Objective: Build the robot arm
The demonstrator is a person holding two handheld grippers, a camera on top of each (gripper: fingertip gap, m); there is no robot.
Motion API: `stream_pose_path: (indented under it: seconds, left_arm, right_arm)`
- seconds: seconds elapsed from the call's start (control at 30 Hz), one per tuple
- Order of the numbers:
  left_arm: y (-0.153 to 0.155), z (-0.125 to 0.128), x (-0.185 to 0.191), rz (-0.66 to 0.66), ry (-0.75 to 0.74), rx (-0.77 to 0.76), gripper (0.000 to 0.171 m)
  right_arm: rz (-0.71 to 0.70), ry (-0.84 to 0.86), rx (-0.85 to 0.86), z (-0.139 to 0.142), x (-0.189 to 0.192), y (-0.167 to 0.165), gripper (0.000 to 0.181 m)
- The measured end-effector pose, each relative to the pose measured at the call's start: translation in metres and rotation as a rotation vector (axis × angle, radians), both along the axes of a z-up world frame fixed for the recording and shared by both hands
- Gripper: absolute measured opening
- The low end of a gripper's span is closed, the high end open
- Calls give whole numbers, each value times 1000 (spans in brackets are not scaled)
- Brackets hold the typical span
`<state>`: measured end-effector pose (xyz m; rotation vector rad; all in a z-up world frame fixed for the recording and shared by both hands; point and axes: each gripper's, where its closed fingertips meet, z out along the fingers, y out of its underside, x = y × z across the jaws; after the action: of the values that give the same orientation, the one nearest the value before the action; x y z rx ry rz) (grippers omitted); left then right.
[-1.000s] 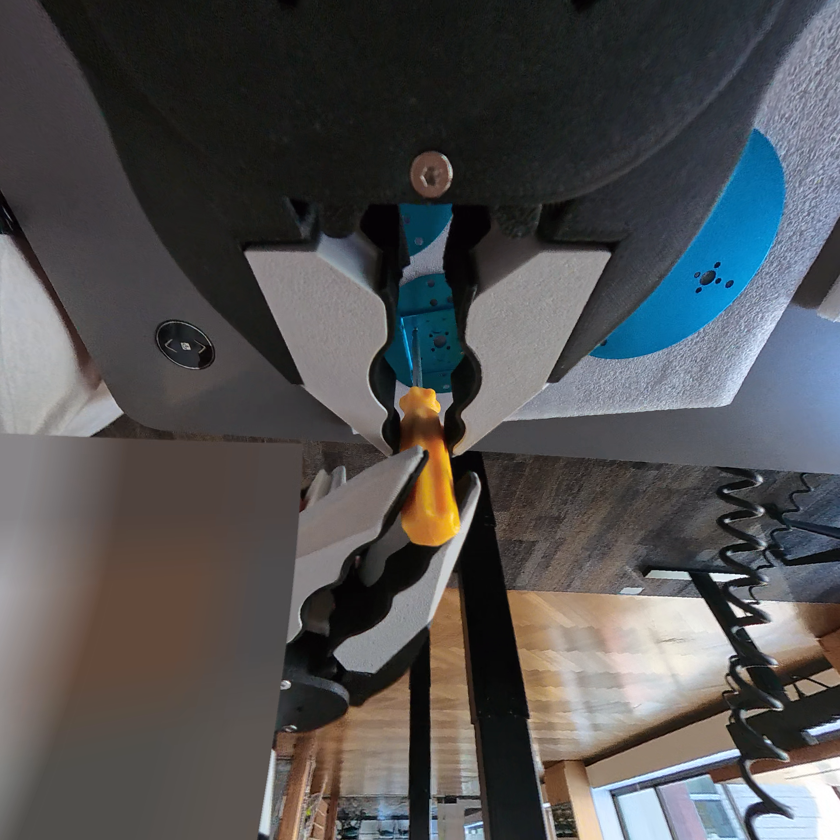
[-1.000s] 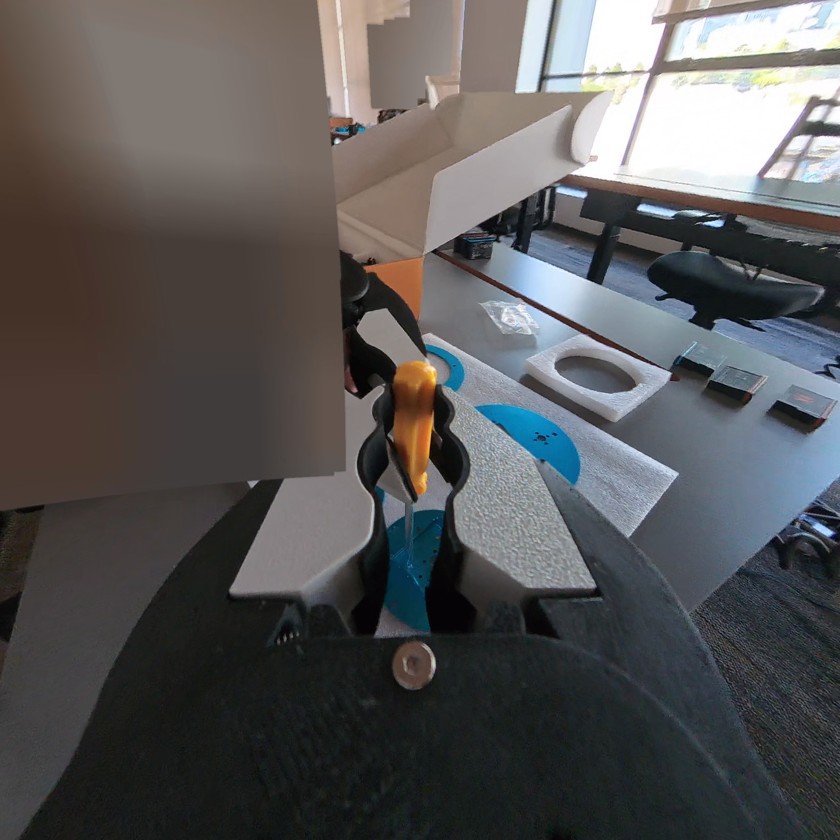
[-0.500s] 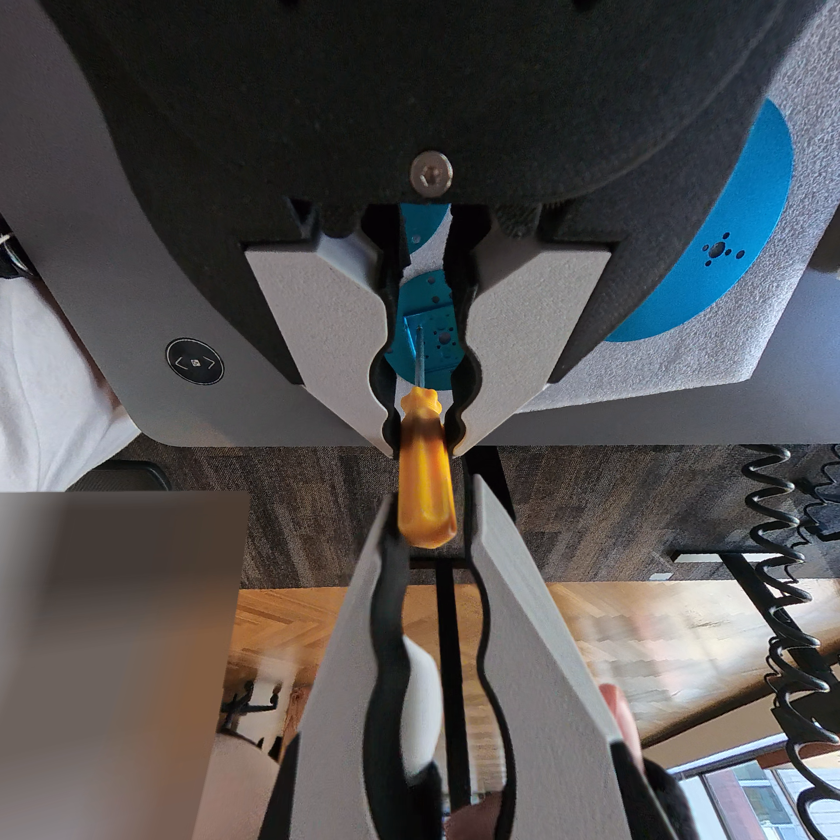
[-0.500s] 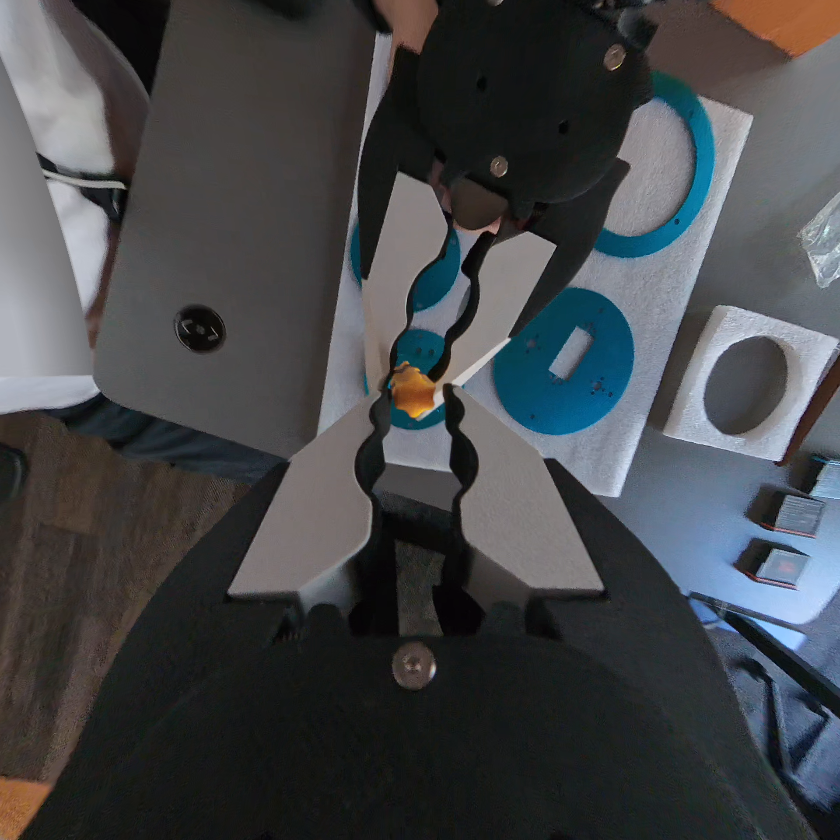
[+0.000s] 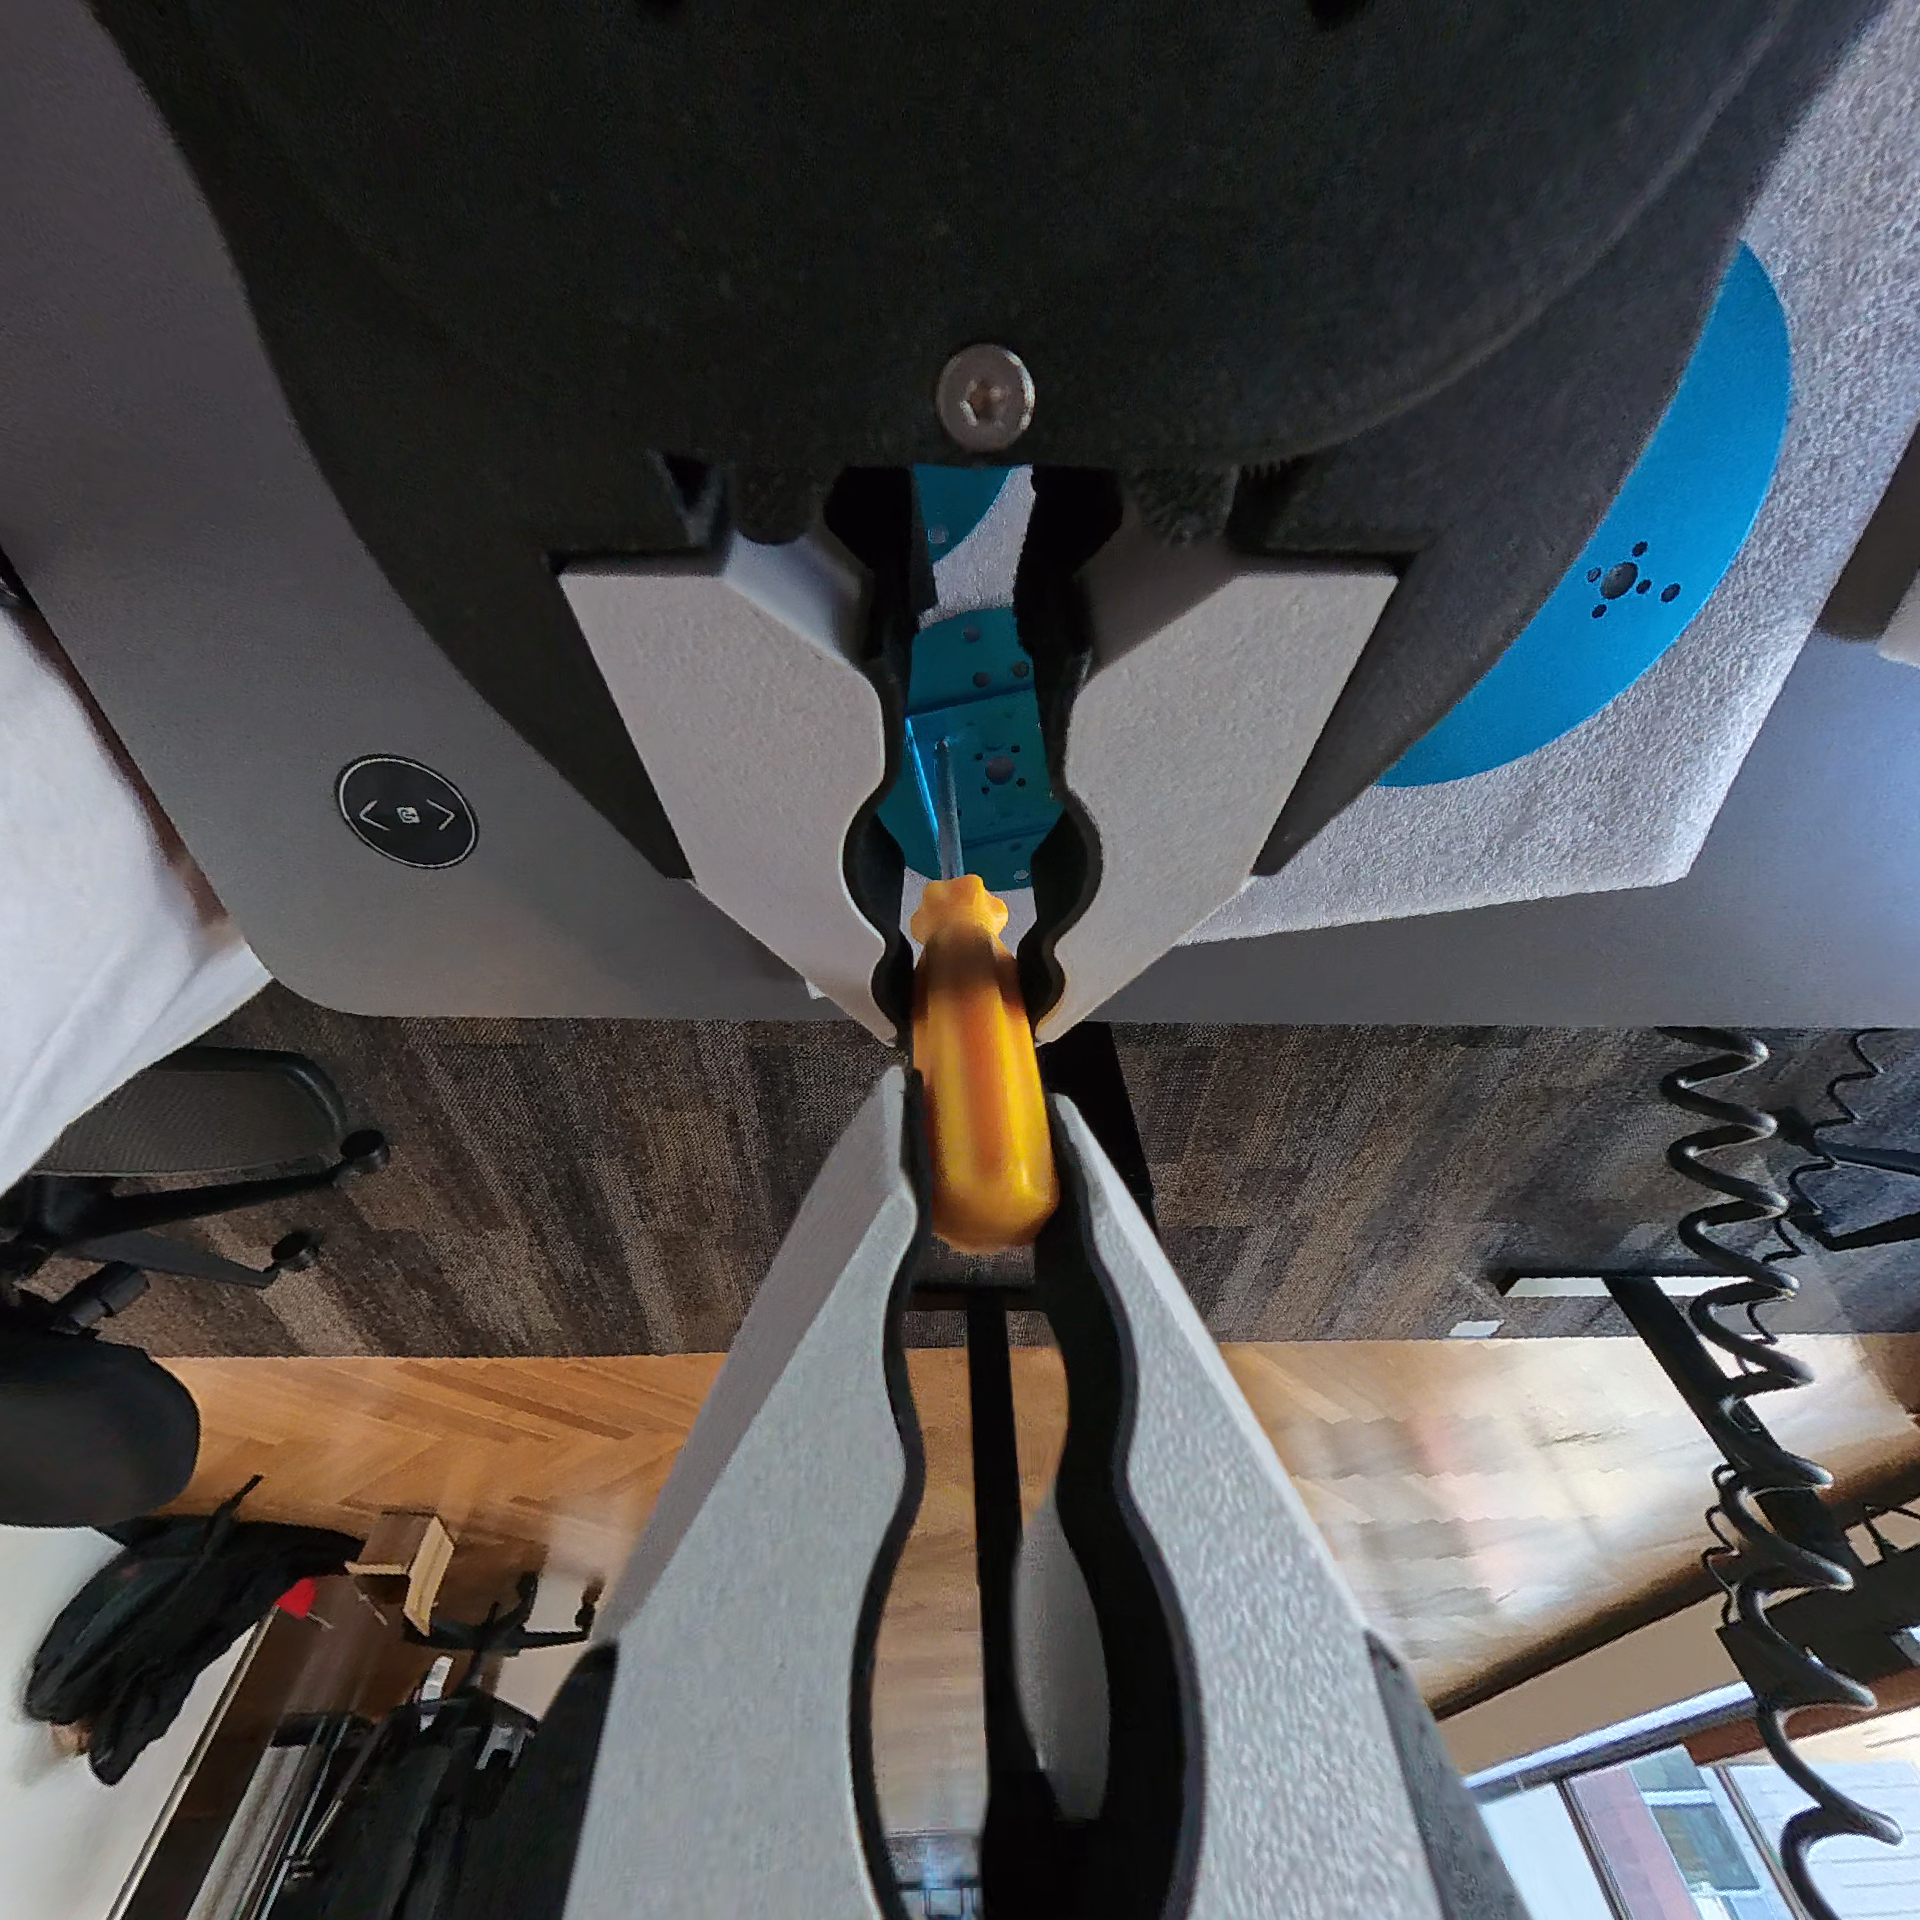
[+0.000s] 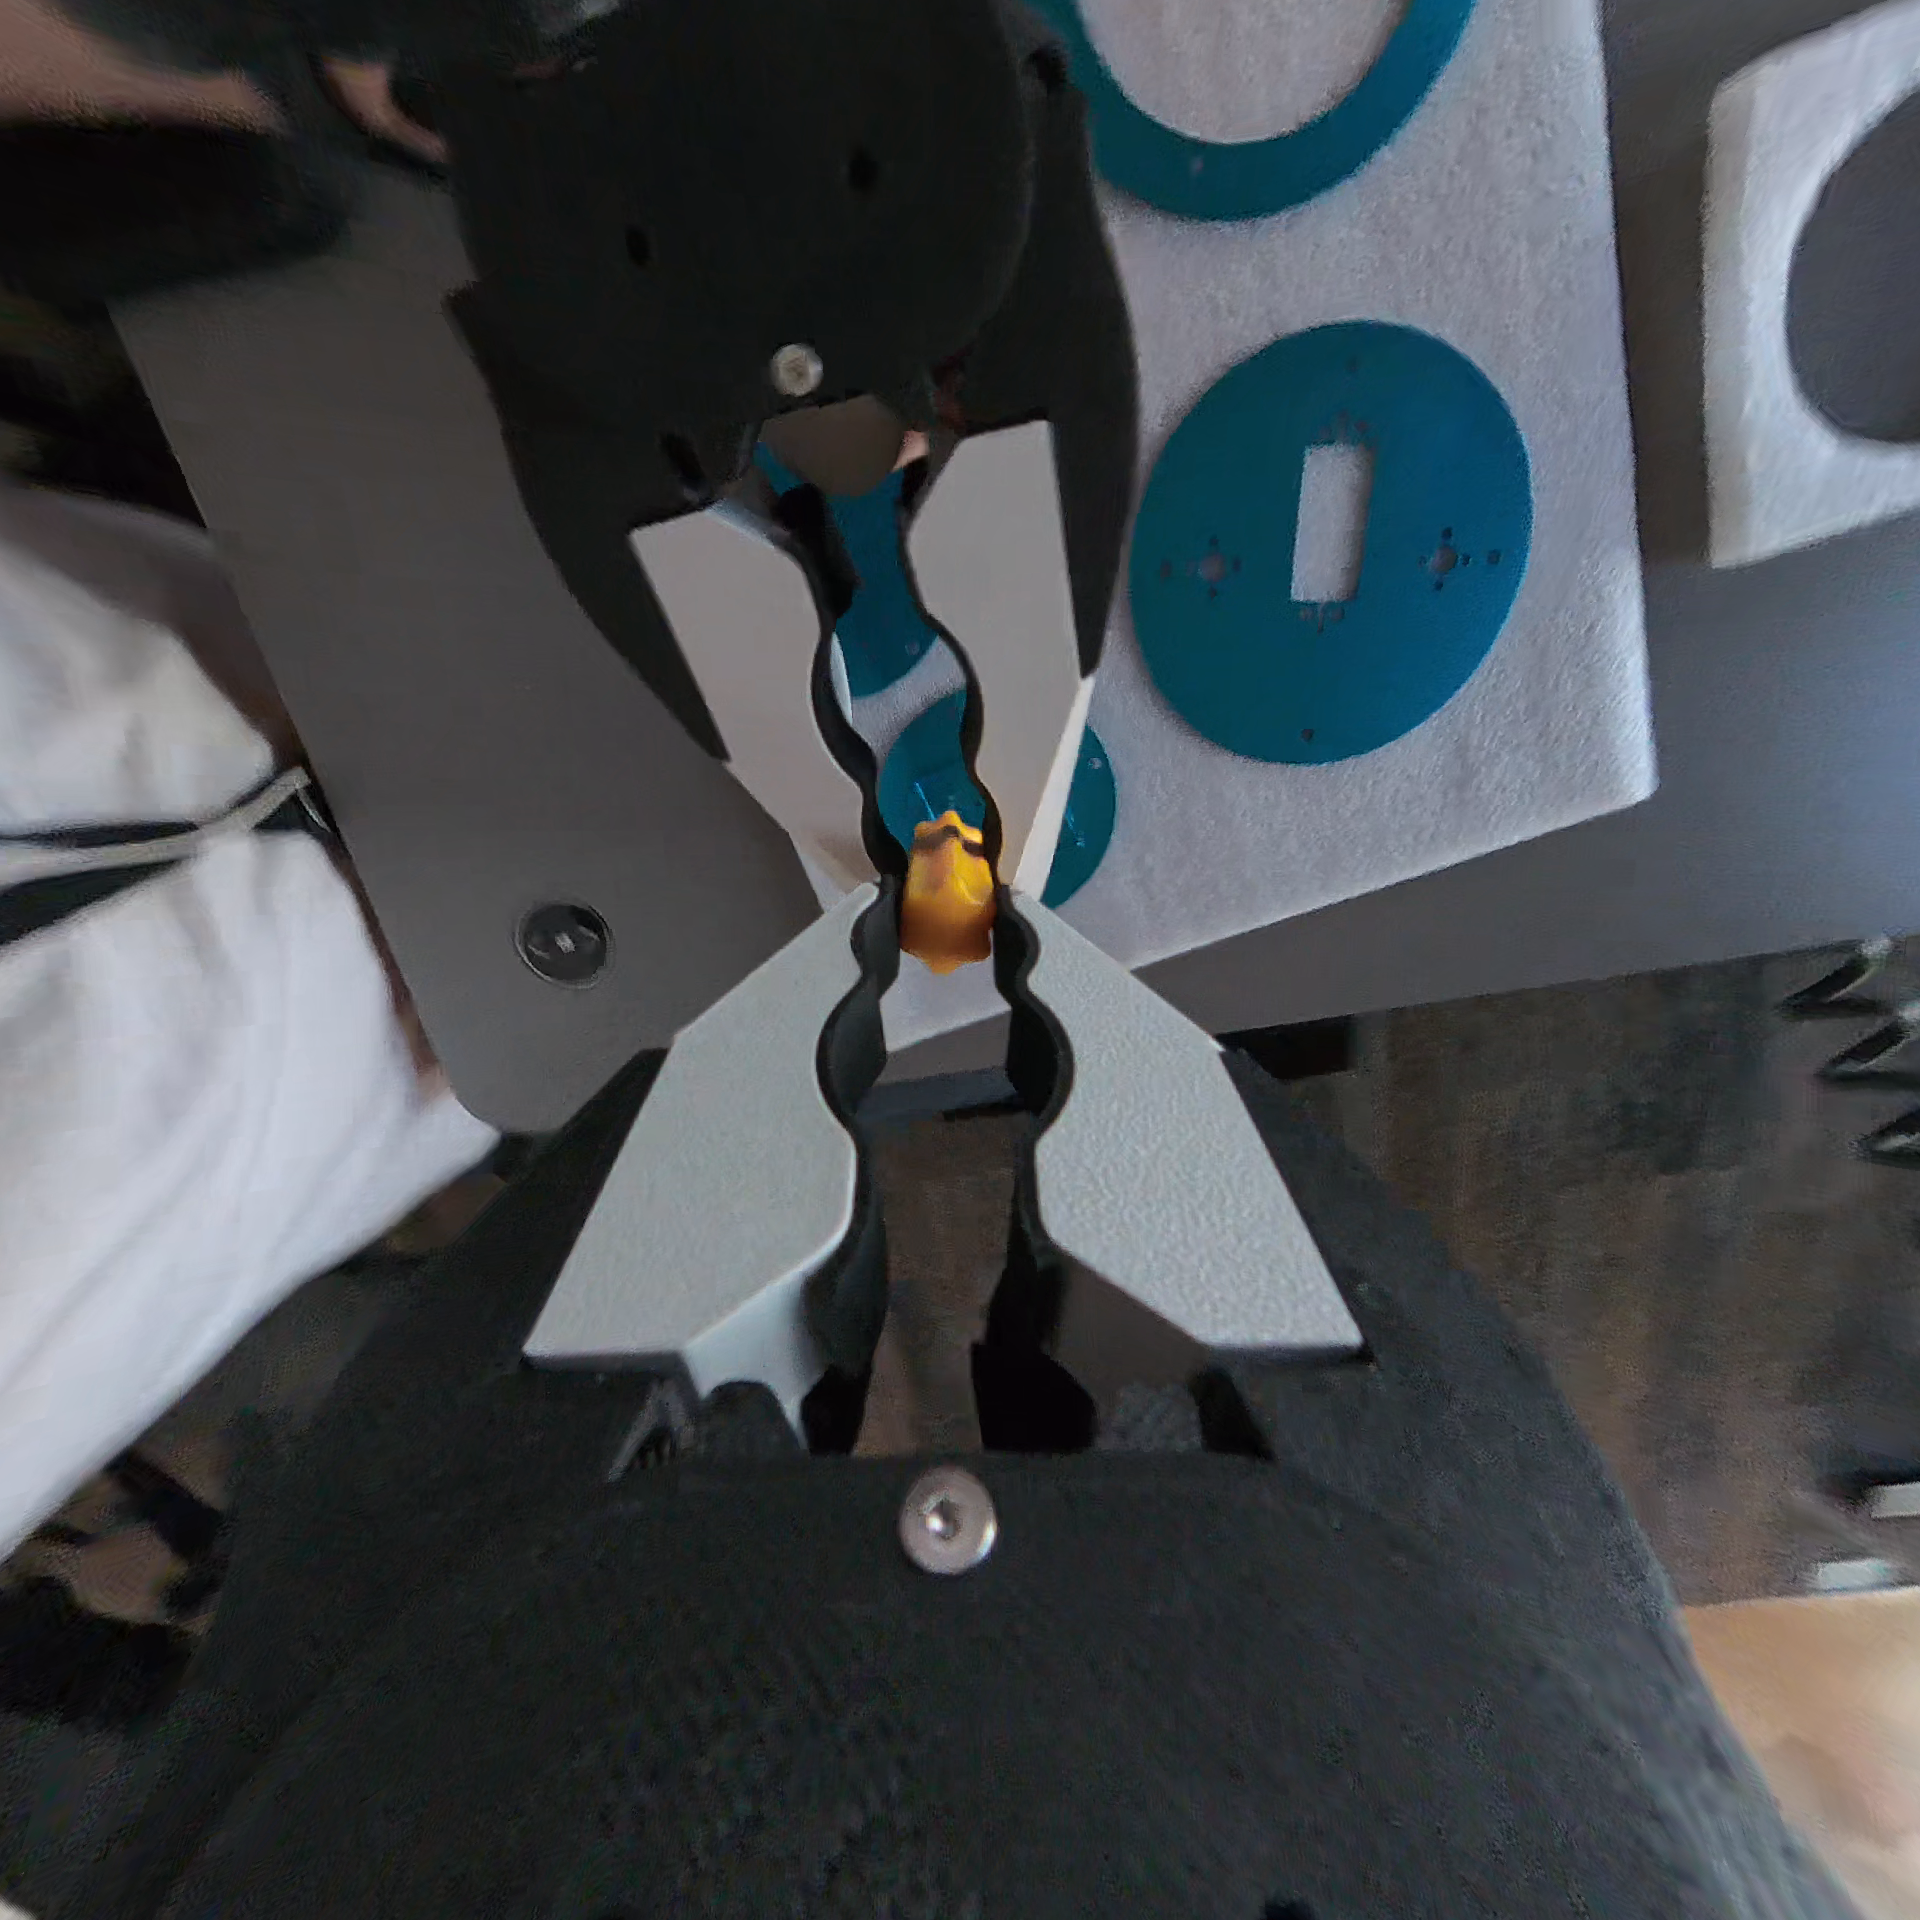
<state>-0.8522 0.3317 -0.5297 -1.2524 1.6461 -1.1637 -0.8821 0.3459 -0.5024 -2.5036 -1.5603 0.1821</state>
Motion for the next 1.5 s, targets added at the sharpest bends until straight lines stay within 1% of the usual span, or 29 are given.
stream_pose_path:
  seconds: [0.07,0.13,0.17,0.2,0.3,0.33,0.4,0.43,0.47,0.5,0.57,0.63,0.73,0.77,0.83,0.87,0.93,1.0,1.07,1.13,1.2,1.23,1.27,1.3,1.33,1.4,1.43,1.47,1.5]
  left_arm:
    - [-1,0,0,-5,3,-4,17]
    - [-3,0,-1,-18,0,-5,18]
    - [-2,0,0,-12,1,1,17]
    - [-2,0,-1,-13,4,2,17]
    - [-2,0,0,-6,6,-4,17]
    - [-1,0,0,1,8,-5,18]
    - [0,-2,1,13,14,3,17]
    - [-1,-2,0,8,13,12,17]
    - [-2,-3,1,5,13,18,17]
    - [-3,-3,1,-1,12,16,17]
    - [-5,-3,2,-16,13,13,17]
    - [-4,-3,1,-16,15,13,17]
    - [-3,-3,0,-13,12,6,17]
    - [-3,-3,0,-14,11,3,17]
    - [-3,-3,0,-14,10,1,17]
    - [-3,-3,0,-16,10,-1,17]
    - [-3,-3,0,-15,8,2,17]
    - [-3,-3,-2,-18,7,-2,17]
    - [-2,-3,-2,-4,8,-2,17]
    - [2,-5,0,24,18,15,16]
    - [5,-6,1,45,28,38,17]
    - [4,-7,1,40,30,47,17]
    - [2,-7,1,27,31,48,17]
    - [1,-7,1,18,31,47,16]
    - [0,-7,1,14,28,48,16]
    - [0,-7,0,8,30,38,16]
    - [0,-7,0,5,31,34,16]
    - [0,-7,0,3,30,34,16]
    - [0,-7,-1,3,31,36,16]
  right_arm:
    - [247,-26,66,3,-6,-2,21]
    - [463,-59,125,5,-7,-5,19]
    - [508,-64,133,4,-7,-5,18]
    - [500,-61,106,4,-8,-6,17]
    - [367,-65,21,3,-7,-4,15]
    - [282,-73,11,3,-6,-2,16]
    - [-20,-46,-10,2,-6,3,12]
    - [-137,-11,-23,3,-7,2,11]
    - [-193,12,-25,3,-6,2,11]
    - [-197,19,-31,3,-5,1,11]
    - [-61,5,-32,4,-5,-2,12]
    - [157,20,10,9,-8,-1,13]
    - [430,86,85,21,-16,-3,39]
    - [492,81,112,22,-15,-3,39]
    - [555,4,118,16,-8,-2,32]
    - [570,-23,90,12,-6,-5,25]
    - [578,-76,73,6,-1,-4,19]
    - [537,-78,53,4,-2,-5,17]
    - [432,-62,27,4,-2,-3,16]
    - [209,-49,-3,4,-1,2,17]
    - [-111,1,-41,3,-2,5,16]
    - [-187,20,-43,3,-2,5,17]
    - [-191,19,-44,3,-2,3,17]
    - [-131,-1,-34,3,-2,1,17]
    - [-15,-29,-8,3,-2,1,17]
    - [282,-85,49,2,-2,-4,27]
    - [404,-112,104,2,0,-3,26]
    - [481,-136,158,2,0,0,20]
    - [511,-150,179,2,-1,2,17]
